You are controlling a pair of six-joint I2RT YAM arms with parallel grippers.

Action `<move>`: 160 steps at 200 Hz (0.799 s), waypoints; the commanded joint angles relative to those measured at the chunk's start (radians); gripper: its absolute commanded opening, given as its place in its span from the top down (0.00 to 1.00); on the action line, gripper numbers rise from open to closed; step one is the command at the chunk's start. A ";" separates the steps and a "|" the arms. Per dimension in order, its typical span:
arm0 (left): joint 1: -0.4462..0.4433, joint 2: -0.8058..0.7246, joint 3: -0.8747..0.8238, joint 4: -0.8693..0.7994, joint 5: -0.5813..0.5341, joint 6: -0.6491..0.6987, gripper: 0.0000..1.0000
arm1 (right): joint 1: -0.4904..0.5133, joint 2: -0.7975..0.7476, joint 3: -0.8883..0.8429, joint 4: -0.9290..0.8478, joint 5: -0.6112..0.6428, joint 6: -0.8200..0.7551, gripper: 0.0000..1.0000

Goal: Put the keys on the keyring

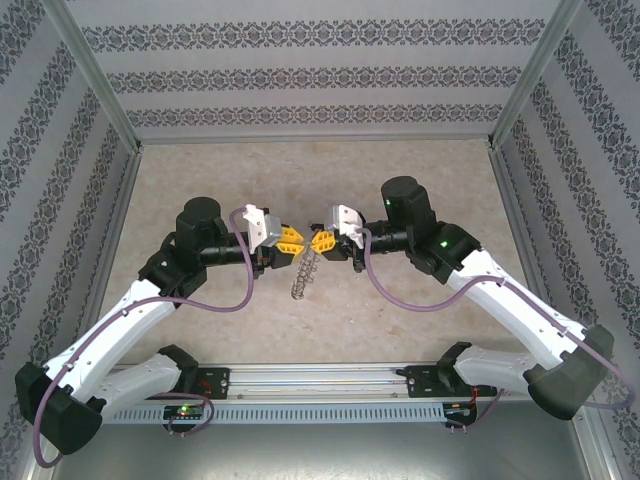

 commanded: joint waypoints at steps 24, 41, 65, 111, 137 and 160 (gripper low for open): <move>0.000 -0.023 0.030 -0.009 0.031 0.007 0.82 | 0.025 0.036 0.144 -0.243 0.030 -0.177 1.00; -0.001 -0.025 0.029 -0.001 0.033 0.000 0.81 | 0.037 0.061 0.184 -0.304 0.066 -0.207 1.00; 0.000 -0.032 0.018 0.029 0.037 -0.017 0.80 | 0.047 0.088 0.233 -0.360 0.090 -0.229 1.00; 0.000 -0.022 0.011 0.074 0.067 -0.042 0.83 | 0.049 0.096 0.254 -0.355 0.072 -0.216 1.00; 0.000 -0.031 0.014 0.071 0.084 -0.046 0.80 | 0.047 0.094 0.248 -0.347 0.084 -0.209 1.00; -0.001 -0.039 0.011 0.067 0.071 -0.049 0.75 | 0.034 0.105 0.271 -0.363 0.067 -0.185 1.00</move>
